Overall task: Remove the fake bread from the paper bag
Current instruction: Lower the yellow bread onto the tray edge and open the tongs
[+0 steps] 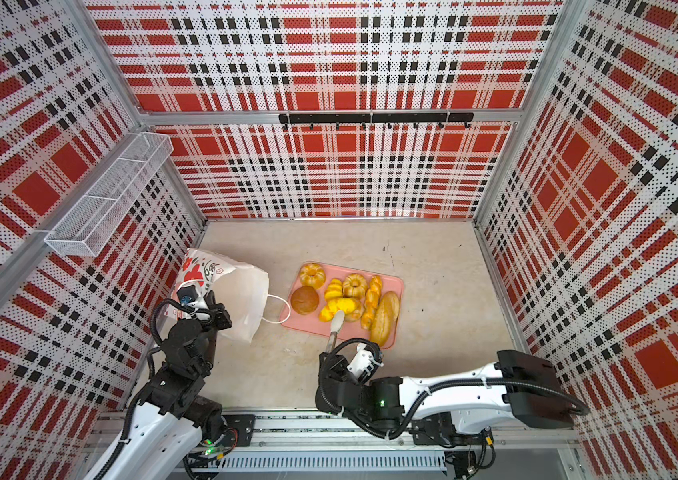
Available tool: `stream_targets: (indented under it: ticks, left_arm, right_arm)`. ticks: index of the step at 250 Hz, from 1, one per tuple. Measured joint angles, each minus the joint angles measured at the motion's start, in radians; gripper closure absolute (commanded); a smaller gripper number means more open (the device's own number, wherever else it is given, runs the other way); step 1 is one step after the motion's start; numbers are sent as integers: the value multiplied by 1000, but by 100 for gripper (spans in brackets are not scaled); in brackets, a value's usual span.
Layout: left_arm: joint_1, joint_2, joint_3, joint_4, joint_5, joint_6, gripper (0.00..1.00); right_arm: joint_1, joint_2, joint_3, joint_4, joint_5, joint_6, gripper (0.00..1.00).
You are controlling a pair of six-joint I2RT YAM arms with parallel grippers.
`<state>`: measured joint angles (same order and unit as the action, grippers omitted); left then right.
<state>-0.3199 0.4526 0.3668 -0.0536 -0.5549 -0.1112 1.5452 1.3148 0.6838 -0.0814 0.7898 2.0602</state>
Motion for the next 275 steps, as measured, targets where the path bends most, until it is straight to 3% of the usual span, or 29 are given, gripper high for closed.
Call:
stream_targets:
  ticks: [67, 135, 190, 275]
  left_arm:
    - [1, -21, 0, -24, 8, -21, 100]
    - [1, -21, 0, -28, 24, -36, 100]
    - [3, -24, 0, -31, 25, -42, 100]
    - [4, -24, 0, -33, 25, -46, 100]
  right_arm:
    - [8, 155, 57, 114, -21, 20, 100]
    - [-44, 205, 57, 217, -89, 25, 100]
    - [-103, 253, 48, 375, -162, 27, 72]
    - [-109, 227, 33, 357, -210, 27, 61]
